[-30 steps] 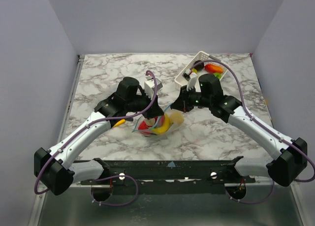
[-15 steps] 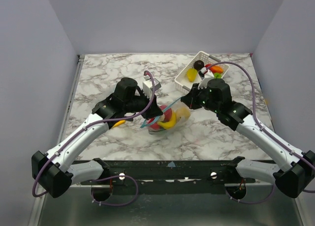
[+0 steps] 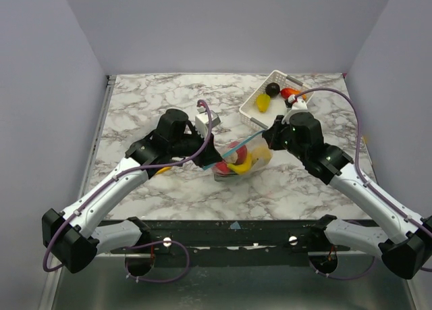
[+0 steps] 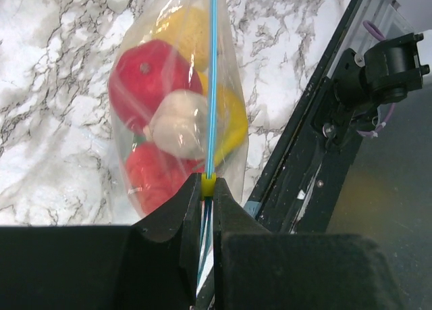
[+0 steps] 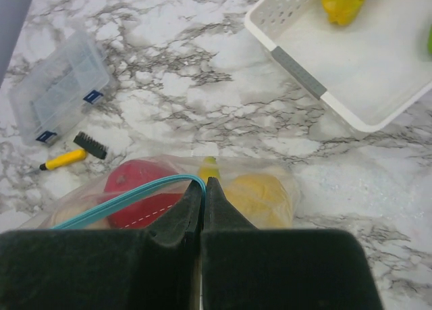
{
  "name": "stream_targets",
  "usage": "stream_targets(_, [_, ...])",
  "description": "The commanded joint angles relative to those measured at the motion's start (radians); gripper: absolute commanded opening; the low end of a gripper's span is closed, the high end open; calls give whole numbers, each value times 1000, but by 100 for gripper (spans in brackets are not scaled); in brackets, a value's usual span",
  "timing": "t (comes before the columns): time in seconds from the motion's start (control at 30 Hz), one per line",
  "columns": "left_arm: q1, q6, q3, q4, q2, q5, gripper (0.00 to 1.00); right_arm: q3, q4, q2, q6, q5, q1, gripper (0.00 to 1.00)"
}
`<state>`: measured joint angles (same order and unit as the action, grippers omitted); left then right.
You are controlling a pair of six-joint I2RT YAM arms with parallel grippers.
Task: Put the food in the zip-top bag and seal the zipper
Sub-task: Zip the zipper food storage bag at the center of the board.
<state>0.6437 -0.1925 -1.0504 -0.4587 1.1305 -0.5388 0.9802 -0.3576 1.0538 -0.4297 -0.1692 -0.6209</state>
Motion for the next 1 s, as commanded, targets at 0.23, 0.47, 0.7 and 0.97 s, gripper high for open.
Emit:
stream_targets(0.23, [2,-7,31,-100,-26,-32,0,-15,-80,-28,1,-333,31,0])
stream_targets(0.47, [2,-1,49,-111,-34,-22,0,-14,-104,-33,3,-364,32,0])
stream_targets(0.7, [2,-15,57,-113,-45,5,0,-19,-72,-40,72,-193,30,0])
stream_targets(0.97, [0,-36,36,-107,-77,101,42,-16,-7,-6,172,193,31,0])
